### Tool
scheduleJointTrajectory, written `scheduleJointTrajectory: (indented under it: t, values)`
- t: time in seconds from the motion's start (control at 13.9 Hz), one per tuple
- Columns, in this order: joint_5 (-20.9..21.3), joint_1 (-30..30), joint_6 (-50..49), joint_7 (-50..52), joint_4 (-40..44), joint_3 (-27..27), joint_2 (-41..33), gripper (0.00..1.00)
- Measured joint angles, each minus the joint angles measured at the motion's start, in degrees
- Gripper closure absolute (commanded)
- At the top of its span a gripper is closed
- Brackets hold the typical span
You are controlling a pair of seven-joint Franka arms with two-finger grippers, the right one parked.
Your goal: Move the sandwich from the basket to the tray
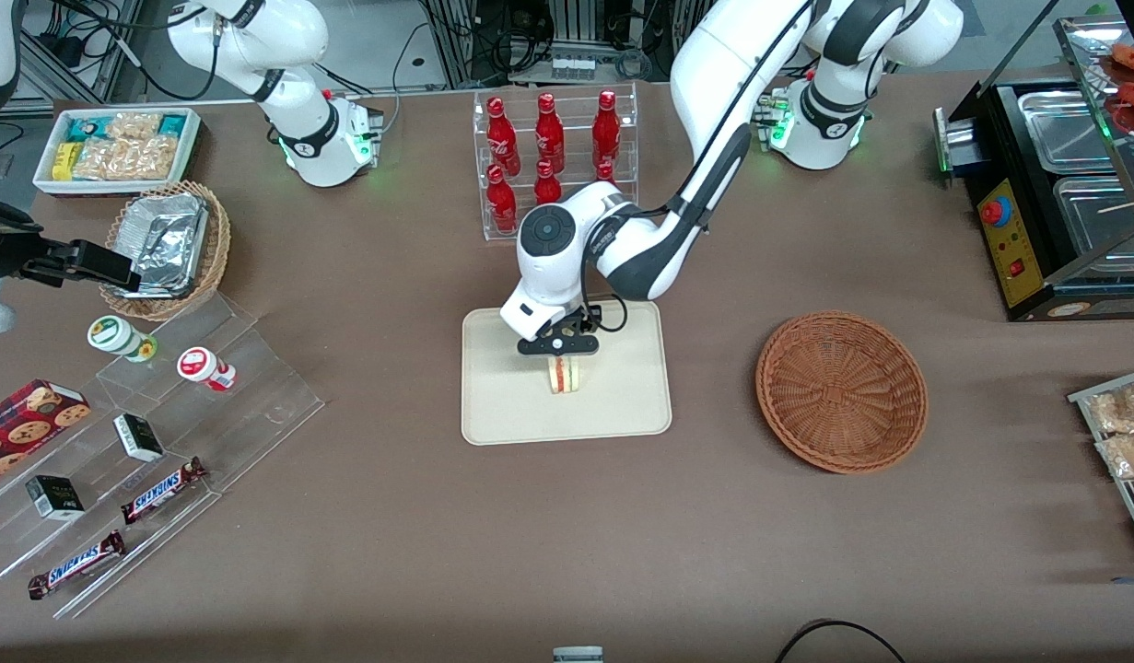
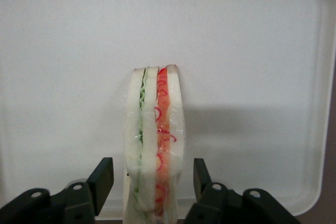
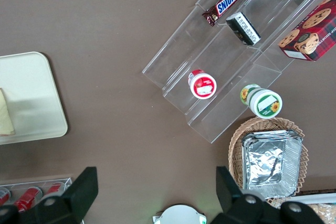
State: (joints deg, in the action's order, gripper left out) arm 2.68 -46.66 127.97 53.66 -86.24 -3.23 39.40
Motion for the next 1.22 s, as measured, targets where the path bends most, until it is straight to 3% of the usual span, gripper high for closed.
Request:
scheduleJointTrajectory:
  t: [0.29, 0.72, 1.22]
  values:
    - [0.01, 1.7, -3.89, 1.57, 0.22, 0.95, -6.39, 0.0]
    - [0.01, 9.72, -16.54, 0.9, 0.26, 1.29, -17.78, 0.0]
    - [-2.08, 21.42, -29.72, -16.21, 0.08, 1.42, -26.85, 0.0]
